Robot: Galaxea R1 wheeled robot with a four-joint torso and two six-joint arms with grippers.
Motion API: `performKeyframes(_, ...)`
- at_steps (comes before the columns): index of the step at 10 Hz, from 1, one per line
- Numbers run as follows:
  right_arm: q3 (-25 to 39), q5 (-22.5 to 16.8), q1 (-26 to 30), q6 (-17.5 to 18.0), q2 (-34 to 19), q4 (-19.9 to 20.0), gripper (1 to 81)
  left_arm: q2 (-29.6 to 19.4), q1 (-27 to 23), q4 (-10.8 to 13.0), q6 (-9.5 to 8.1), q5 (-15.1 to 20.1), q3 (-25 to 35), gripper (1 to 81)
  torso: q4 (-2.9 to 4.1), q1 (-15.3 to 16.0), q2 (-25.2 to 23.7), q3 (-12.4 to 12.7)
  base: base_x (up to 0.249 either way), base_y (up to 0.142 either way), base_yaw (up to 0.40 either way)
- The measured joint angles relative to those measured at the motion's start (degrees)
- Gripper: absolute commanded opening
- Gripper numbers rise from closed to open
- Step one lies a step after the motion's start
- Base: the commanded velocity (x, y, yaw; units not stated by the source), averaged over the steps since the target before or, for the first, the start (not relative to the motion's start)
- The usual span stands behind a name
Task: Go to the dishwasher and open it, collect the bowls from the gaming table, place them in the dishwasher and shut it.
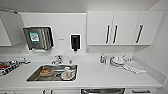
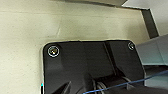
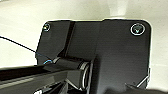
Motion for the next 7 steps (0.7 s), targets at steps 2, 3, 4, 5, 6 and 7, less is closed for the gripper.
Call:
performKeyframes(2, 7.2, -0.1, 0.4, 0.6, -5.1, 0.0, 81.1, -5.9, 0.0, 0.0, 0.00, 0.0, 5.7, 81.1, 0.00, 0.0, 0.0, 0.0, 0.000, 0.000, 0.000)
performKeyframes(3, 11.2, -0.2, 0.8, 1.0, -8.5, 0.1, 81.1, -8.7, 0.0, 0.0, -0.02, -0.1, 8.4, 81.1, 0.00, 0.0, 0.0, 0.0, 0.000, 0.000, 0.000)
performKeyframes(4, 15.0, -0.2, 1.1, 1.5, -11.8, 0.2, 81.1, -10.8, 0.0, 0.0, -0.02, -0.2, 11.5, 81.1, 0.00, 0.0, 0.0, 0.0, 0.000, 0.000, 0.000)
performKeyframes(5, 19.6, -0.5, 1.5, 1.9, -15.7, 0.2, 81.1, -13.5, -0.1, 0.0, -0.02, -0.6, 16.0, 81.1, 0.00, 0.1, -0.2, 0.0, 0.000, 0.000, 0.000)
performKeyframes(6, 23.9, -0.5, 2.1, 2.3, -19.4, 0.3, 81.1, -16.8, -0.2, 0.0, -0.02, -1.4, 20.5, 81.1, 0.00, 0.6, -0.9, 0.0, 0.000, 0.000, 0.000)
performKeyframes(7, 28.0, -0.7, 2.5, 2.6, -23.1, 0.3, 81.1, -20.9, -0.3, 0.0, -0.02, -2.0, 24.8, 81.1, 0.00, 1.5, -2.4, 0.0, 0.000, 0.000, 0.000)
